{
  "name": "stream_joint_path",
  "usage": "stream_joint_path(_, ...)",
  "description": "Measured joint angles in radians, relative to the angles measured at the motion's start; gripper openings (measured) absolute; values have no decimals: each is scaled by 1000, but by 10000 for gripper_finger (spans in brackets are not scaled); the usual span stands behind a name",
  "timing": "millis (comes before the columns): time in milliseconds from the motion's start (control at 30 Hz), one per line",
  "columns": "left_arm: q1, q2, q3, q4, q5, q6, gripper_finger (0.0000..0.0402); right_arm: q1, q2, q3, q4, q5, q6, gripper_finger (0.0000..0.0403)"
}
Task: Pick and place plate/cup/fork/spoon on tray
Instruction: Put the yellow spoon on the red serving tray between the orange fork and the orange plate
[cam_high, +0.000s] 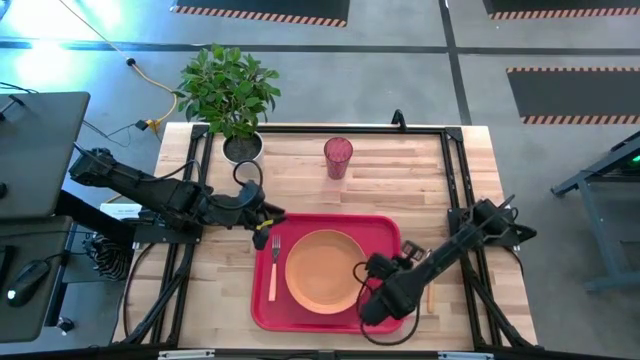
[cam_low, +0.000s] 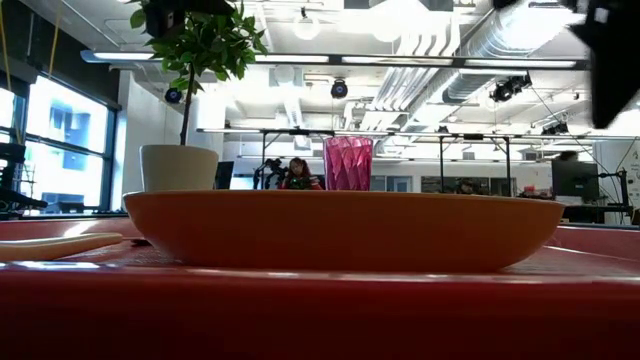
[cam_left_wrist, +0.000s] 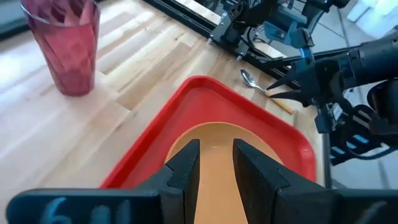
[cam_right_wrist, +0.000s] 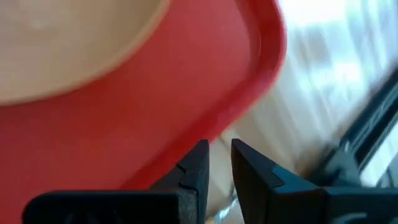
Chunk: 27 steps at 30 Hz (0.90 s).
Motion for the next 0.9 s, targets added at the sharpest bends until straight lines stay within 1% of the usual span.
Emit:
stream_joint_path(133, 0, 0, 0, 0, -54, 43, 87, 24, -5, -66, 3, -71, 81, 60)
stream_joint_path(267, 0, 0, 0, 1, -99, 78, 87, 44, -53, -152, 2, -149, 181, 60)
stream_joint_path(367, 4, 0, 0, 1, -107, 105, 87, 65, -124, -223, 3, -169, 298, 60)
stream_joint_path(533, 28, 0, 0, 1, -106, 110, 87, 109, -286, -346, 24, -172, 556, 60)
stream_joint_path(633, 44, 0, 0, 1, -106, 109, 87, 131, -387, -427, 86, -193, 679, 60)
stream_joint_path(767, 60, 0, 0, 1, -104, 110, 87, 157, -499, -539, 228, -226, 806, 60)
stream_joint_path(900, 72, 0, 0, 1, -85, 110, 87, 168, -561, -634, 398, -229, 826, 60)
